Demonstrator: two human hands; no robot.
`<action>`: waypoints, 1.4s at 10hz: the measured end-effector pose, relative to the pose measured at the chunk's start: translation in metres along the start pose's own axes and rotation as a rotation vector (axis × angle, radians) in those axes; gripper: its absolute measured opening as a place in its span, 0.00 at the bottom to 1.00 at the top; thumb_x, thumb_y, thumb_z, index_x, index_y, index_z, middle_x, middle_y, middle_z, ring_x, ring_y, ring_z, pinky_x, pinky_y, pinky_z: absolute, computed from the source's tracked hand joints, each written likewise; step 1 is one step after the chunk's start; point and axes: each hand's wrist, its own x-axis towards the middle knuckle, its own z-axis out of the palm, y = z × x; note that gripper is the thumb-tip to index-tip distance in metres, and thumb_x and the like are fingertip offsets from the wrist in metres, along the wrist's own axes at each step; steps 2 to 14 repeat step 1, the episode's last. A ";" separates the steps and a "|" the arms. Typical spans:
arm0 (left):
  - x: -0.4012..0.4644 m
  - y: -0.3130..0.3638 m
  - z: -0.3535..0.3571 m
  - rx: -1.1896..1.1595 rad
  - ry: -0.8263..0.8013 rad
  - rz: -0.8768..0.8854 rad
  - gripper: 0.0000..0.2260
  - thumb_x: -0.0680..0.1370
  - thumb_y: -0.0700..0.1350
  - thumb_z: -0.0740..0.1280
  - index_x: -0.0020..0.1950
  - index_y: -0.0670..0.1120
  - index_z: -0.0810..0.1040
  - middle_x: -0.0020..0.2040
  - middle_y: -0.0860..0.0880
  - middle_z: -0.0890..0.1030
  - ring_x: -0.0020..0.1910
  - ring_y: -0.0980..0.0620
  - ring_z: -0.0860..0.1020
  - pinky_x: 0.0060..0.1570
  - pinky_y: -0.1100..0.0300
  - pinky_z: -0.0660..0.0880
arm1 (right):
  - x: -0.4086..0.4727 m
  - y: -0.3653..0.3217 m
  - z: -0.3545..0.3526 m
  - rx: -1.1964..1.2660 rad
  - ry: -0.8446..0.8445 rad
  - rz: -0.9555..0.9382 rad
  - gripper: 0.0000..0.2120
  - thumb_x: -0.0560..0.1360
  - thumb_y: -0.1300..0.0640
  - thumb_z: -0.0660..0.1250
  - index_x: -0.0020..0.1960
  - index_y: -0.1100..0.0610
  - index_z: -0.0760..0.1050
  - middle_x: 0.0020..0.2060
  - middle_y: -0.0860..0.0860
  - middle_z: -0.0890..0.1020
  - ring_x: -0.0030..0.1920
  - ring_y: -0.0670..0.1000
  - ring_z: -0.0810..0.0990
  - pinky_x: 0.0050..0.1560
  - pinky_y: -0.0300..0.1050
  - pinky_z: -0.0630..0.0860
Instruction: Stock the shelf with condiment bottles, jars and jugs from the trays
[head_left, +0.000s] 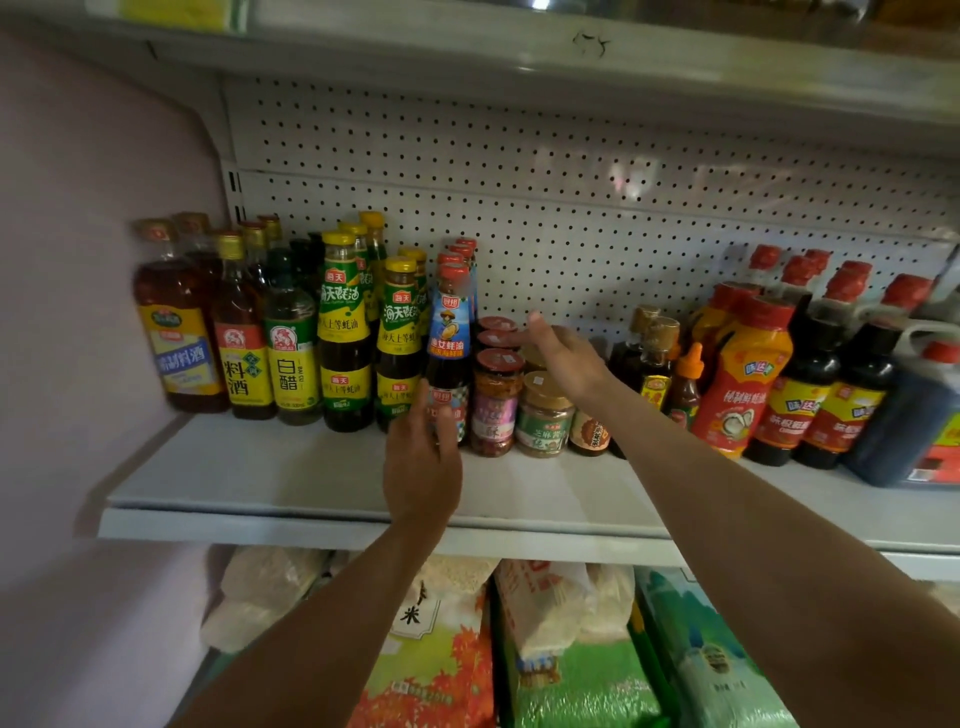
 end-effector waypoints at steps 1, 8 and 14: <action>0.001 0.006 -0.001 -0.045 -0.084 -0.028 0.24 0.83 0.59 0.50 0.76 0.52 0.65 0.66 0.45 0.75 0.62 0.44 0.75 0.53 0.57 0.70 | -0.021 -0.007 0.001 -0.016 0.042 -0.018 0.32 0.82 0.35 0.47 0.74 0.55 0.68 0.74 0.57 0.69 0.73 0.58 0.68 0.69 0.53 0.64; 0.001 0.006 -0.001 -0.045 -0.084 -0.028 0.24 0.83 0.59 0.50 0.76 0.52 0.65 0.66 0.45 0.75 0.62 0.44 0.75 0.53 0.57 0.70 | -0.021 -0.007 0.001 -0.016 0.042 -0.018 0.32 0.82 0.35 0.47 0.74 0.55 0.68 0.74 0.57 0.69 0.73 0.58 0.68 0.69 0.53 0.64; 0.001 0.006 -0.001 -0.045 -0.084 -0.028 0.24 0.83 0.59 0.50 0.76 0.52 0.65 0.66 0.45 0.75 0.62 0.44 0.75 0.53 0.57 0.70 | -0.021 -0.007 0.001 -0.016 0.042 -0.018 0.32 0.82 0.35 0.47 0.74 0.55 0.68 0.74 0.57 0.69 0.73 0.58 0.68 0.69 0.53 0.64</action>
